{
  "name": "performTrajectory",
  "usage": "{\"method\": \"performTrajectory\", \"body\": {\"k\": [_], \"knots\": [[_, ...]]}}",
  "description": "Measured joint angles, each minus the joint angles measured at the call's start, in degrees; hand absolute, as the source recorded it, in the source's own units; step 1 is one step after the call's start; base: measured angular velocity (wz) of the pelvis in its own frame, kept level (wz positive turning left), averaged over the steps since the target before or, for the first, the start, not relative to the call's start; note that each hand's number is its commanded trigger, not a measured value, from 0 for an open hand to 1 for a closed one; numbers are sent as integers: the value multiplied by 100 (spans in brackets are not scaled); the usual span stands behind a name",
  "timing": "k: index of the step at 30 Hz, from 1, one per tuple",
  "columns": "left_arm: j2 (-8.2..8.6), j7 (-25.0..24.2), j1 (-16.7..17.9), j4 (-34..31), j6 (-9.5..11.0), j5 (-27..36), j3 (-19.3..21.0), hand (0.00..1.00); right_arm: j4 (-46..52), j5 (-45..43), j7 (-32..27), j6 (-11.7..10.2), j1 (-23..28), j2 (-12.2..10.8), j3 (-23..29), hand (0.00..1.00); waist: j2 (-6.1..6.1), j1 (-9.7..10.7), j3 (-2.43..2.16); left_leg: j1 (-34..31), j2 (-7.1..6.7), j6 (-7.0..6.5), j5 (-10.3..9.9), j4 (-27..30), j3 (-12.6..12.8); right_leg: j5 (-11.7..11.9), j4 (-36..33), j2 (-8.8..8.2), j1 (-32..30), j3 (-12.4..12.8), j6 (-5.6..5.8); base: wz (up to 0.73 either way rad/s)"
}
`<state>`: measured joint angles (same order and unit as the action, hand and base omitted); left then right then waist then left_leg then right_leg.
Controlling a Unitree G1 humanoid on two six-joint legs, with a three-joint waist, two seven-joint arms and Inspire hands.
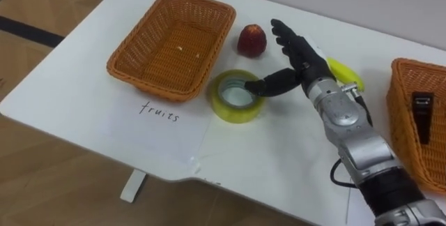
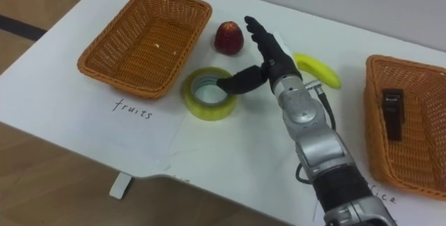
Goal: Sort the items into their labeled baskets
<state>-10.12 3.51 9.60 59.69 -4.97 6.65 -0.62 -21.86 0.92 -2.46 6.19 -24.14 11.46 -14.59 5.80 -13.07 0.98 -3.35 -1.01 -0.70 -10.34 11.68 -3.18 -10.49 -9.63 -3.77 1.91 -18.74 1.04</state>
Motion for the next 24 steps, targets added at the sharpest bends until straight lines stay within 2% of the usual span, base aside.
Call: {"method": "performTrajectory", "body": {"k": [10,16,24], "knots": [[-1,9,-2,-2,2,3,-16,0,0,-92,-70,0,-2,-17,-55,0,8,-10,-2,-5,0,0,1,-13,-13,0,1,-1,2,-13,0,1],[-19,28,6,-3,-12,4,-15,0,-19,-91,-80,2,-2,-17,-65,0,56,-13,-2,-9,-1,2,5,-3,-16,0,0,-2,10,-23,0,0],[0,99,-3,-41,-115,-1,-9,0,-295,-129,-128,92,-16,-111,-247,0,96,-78,-4,-10,-5,2,9,-1,-15,0,2,-3,7,-25,0,0]]}}
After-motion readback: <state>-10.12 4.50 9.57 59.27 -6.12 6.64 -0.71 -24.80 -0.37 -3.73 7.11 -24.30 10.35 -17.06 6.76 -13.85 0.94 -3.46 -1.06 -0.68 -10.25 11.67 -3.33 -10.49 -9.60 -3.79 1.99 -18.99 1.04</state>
